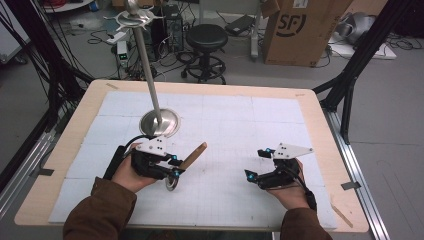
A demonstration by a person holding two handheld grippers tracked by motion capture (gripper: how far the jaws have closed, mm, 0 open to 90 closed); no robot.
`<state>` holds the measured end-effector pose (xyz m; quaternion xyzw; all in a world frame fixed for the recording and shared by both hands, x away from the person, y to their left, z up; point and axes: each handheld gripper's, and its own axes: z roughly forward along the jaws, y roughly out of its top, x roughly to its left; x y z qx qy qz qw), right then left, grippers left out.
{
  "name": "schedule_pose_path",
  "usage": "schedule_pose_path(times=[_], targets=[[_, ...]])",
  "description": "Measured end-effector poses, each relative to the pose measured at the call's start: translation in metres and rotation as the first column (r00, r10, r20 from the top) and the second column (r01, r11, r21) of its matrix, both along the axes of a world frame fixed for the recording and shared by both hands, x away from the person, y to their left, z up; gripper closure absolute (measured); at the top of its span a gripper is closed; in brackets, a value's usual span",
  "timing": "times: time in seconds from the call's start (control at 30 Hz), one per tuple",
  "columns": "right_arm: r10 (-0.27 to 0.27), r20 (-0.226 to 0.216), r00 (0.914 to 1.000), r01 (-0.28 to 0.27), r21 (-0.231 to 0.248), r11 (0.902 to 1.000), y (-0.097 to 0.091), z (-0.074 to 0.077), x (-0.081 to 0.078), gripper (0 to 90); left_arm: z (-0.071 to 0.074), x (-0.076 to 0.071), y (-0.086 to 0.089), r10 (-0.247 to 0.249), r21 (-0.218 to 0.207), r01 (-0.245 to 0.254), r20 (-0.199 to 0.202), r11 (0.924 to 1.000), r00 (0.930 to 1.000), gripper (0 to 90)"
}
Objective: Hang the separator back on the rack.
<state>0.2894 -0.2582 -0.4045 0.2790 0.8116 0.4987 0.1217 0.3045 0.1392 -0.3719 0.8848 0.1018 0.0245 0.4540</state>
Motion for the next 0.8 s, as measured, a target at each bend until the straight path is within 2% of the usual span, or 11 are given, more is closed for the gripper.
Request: schedule_pose_path(times=[0.17,0.3,0.57,0.7,0.8], targets=[[0.041,0.042,0.9983,-0.043,0.031,0.9986,0.011,0.015,-0.001,10.9,0.003,0.000,0.006,-0.005,-0.051,0.005,0.003,0.9987,1.0000,69.3],[0.076,0.071,0.9946,-0.080,0.063,0.9948,0.021,0.029,-0.002,10.9,0.003,-0.001,0.008,-0.008,-0.067,0.008,0.000,0.9977,1.0000,69.3],[0.145,0.099,0.9845,-0.156,0.117,0.9808,0.044,0.051,0.001,10.9,0.006,-0.004,0.011,-0.018,-0.143,0.018,0.003,0.9896,0.9998,69.3],[0.184,0.113,0.9763,-0.200,0.151,0.9680,0.057,0.060,0.001,10.9,0.007,-0.003,0.014,-0.017,-0.178,0.016,-0.004,0.9840,0.9998,69.3],[0.200,0.107,0.9740,-0.213,0.139,0.9670,0.067,0.063,0.003,10.9,0.007,-0.004,0.015,-0.015,-0.187,0.014,-0.005,0.9823,0.9999,69.3]])
